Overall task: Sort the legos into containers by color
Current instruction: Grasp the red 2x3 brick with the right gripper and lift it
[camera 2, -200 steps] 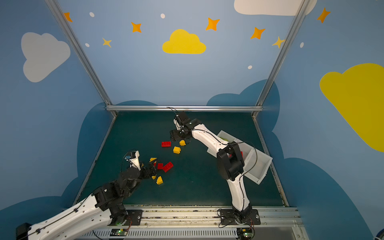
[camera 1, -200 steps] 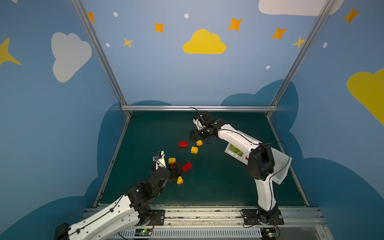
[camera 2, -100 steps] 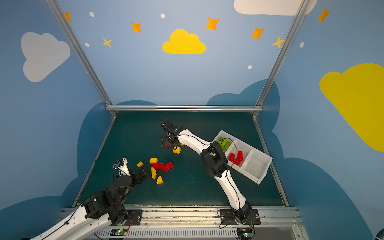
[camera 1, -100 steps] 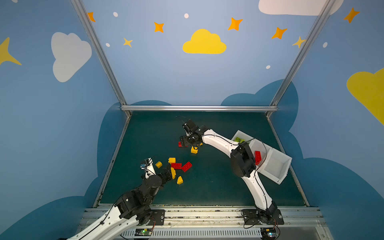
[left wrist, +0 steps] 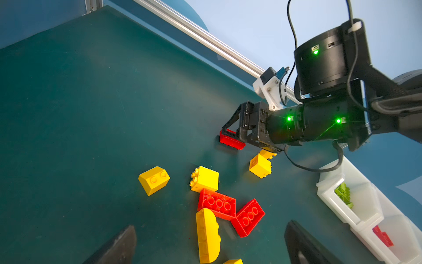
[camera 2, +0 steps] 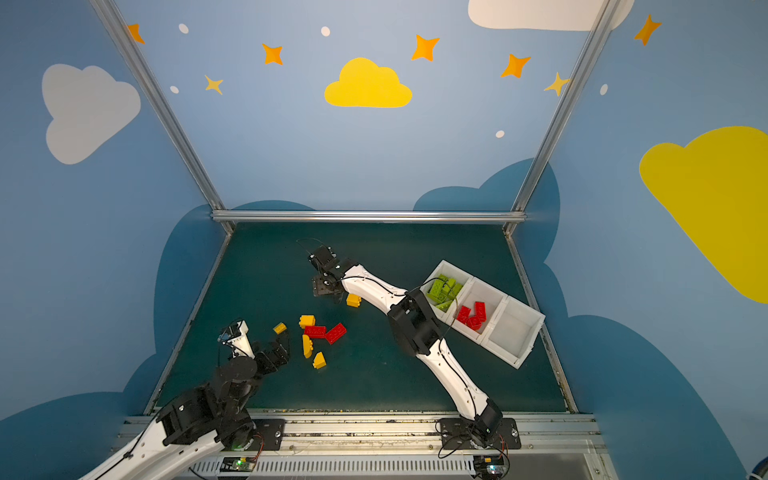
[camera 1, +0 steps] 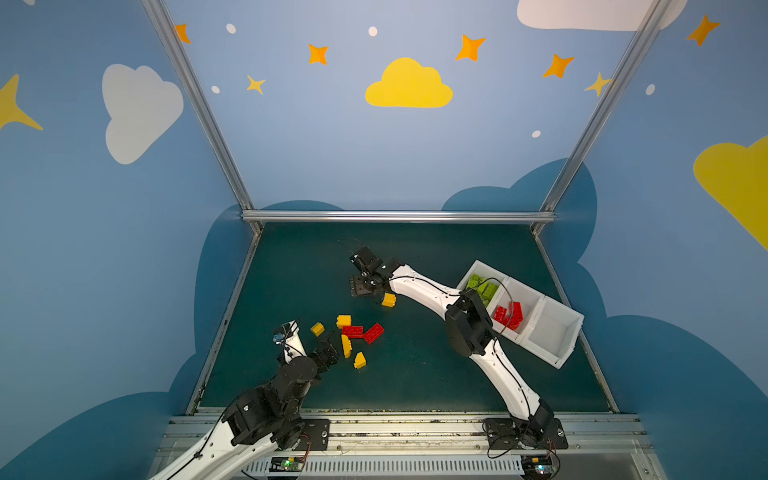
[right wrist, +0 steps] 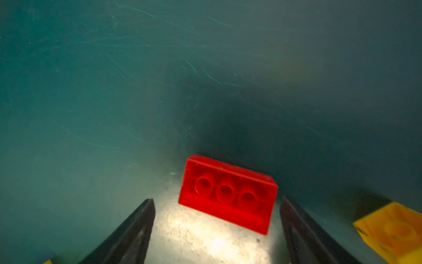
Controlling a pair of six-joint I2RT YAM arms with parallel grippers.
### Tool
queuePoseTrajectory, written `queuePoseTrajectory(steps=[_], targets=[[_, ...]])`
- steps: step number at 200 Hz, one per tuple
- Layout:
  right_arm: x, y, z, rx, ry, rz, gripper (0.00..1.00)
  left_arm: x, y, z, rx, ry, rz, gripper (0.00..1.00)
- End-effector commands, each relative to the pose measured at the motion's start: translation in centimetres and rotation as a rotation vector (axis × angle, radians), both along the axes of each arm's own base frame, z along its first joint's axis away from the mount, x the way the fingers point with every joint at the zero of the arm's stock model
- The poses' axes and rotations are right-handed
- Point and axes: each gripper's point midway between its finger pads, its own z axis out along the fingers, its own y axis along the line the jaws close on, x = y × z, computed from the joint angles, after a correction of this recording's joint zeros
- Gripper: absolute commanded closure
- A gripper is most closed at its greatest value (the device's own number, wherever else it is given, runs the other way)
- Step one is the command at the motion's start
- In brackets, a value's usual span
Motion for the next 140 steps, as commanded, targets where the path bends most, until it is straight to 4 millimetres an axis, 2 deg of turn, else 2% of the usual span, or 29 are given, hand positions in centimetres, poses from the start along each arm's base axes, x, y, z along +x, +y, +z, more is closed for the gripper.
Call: queuePoseTrajectory(steps=[1,52,83,96,115,140], targets=[[-0.1,-0.3,-1.0,-0.059,-0.005,-0.012,0.16,-0.2,0.7,-1.0,0.025,0.019,0.022,0.0],[-0.4,-0.6,-1.7,-0.11,-0.017,-0.003,0.24,-0.4,0.9,-1.2,0.01,0.022,0.026,0.0],[-0.3,-0.5,-1.7,-0.114,-0.022,0.002,0.36,-0.5,0.9,-1.1,0.005,0.027,0.024,0.0],[-0.4,-0.6,-1.2,-0.116,-0.026,0.004,0.41,-0.6,0.9,-1.1,0.001,0.029,0.023,0.0],[-0.5,-0.8,-0.3,-0.119,-0.038,0.009,0.43,-0.5,0.5,-1.3,-0.001,0.034,0.008,0.0],[-0.6,-1.7,1.9,-0.118,-0.064,-0.003,0.45,-0.3,-0.6,-1.5,-0.008,0.044,-0.028,0.0]])
